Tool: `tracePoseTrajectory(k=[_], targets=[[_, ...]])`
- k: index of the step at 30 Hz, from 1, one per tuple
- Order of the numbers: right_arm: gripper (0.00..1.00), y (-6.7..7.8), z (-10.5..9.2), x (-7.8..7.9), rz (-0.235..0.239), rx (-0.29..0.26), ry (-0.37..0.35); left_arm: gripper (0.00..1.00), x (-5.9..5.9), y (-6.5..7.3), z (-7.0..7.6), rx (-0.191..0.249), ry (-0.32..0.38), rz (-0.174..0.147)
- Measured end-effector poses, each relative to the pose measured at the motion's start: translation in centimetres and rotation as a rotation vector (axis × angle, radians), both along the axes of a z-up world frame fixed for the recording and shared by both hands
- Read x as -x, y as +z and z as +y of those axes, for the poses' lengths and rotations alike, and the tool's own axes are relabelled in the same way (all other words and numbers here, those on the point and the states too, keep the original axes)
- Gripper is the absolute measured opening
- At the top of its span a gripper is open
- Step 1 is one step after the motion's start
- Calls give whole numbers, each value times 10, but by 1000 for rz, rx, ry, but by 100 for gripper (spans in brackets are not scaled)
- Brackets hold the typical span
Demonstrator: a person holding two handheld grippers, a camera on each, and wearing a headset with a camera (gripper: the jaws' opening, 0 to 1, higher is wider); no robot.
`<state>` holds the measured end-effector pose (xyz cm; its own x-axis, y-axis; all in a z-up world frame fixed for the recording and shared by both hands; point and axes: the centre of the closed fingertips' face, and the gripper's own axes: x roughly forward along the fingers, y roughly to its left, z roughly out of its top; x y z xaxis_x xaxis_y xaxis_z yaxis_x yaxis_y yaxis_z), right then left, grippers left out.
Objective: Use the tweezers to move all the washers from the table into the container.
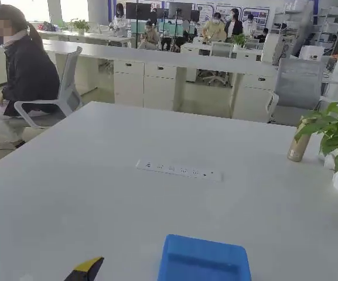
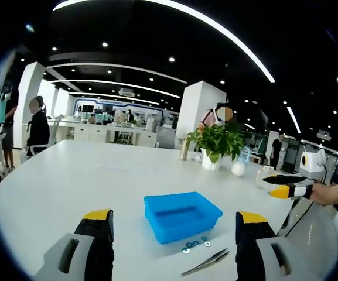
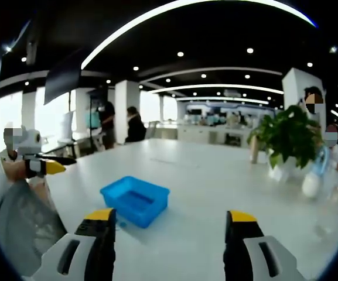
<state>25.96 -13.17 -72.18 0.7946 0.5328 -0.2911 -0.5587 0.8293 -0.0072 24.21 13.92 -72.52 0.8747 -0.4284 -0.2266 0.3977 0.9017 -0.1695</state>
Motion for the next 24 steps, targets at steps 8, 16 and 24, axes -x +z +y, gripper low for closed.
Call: tracePoseTrajectory(k=[8, 16, 24], targets=[[73, 1, -2, -1, -7, 0, -5, 85, -1, -1, 1, -2, 3, 6], [72, 2, -2, -1, -9, 1, -2, 84, -1, -2, 1, -3, 3, 12], [72, 0, 2, 1, -4, 11, 18, 84, -1, -4, -1, -10, -9, 14]])
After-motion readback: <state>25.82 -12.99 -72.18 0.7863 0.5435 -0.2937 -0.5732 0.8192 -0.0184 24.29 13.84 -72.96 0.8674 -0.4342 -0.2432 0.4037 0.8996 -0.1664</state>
